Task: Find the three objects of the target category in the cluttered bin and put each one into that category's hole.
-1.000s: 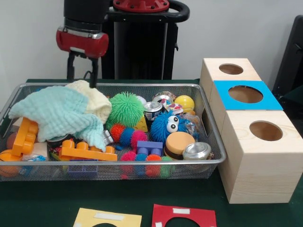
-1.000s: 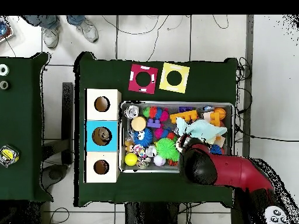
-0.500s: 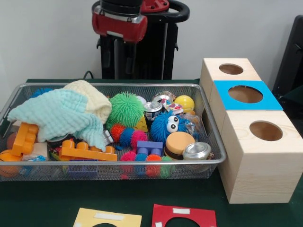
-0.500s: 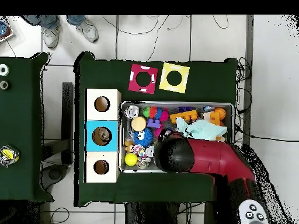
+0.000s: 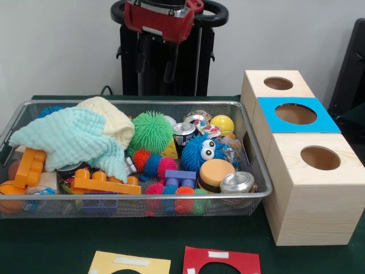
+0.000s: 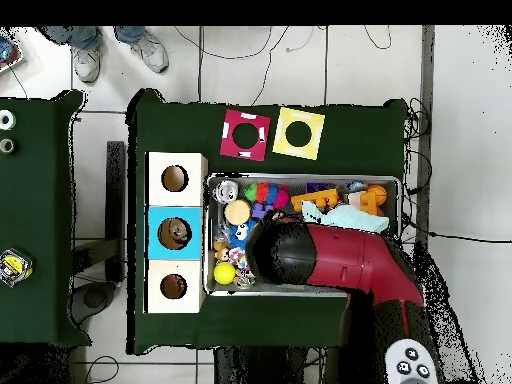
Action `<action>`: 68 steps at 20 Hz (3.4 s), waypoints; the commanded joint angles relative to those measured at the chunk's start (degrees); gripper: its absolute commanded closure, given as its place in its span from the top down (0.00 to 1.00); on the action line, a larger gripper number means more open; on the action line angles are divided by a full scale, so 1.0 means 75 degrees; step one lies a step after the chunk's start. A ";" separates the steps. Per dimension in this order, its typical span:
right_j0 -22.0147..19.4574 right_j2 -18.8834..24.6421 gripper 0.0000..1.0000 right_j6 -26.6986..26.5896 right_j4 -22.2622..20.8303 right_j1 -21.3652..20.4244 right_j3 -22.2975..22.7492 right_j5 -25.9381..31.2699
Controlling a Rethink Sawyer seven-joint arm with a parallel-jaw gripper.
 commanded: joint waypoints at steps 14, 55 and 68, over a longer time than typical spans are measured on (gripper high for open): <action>0.0615 -0.3256 1.00 0.5520 0.2312 0.2108 0.0032 -0.1145; 0.3203 -0.3208 1.00 0.5360 0.4621 0.3678 -0.0997 -0.1546; 0.4658 -0.3205 1.00 0.5294 0.5112 0.3641 -0.1073 -0.1071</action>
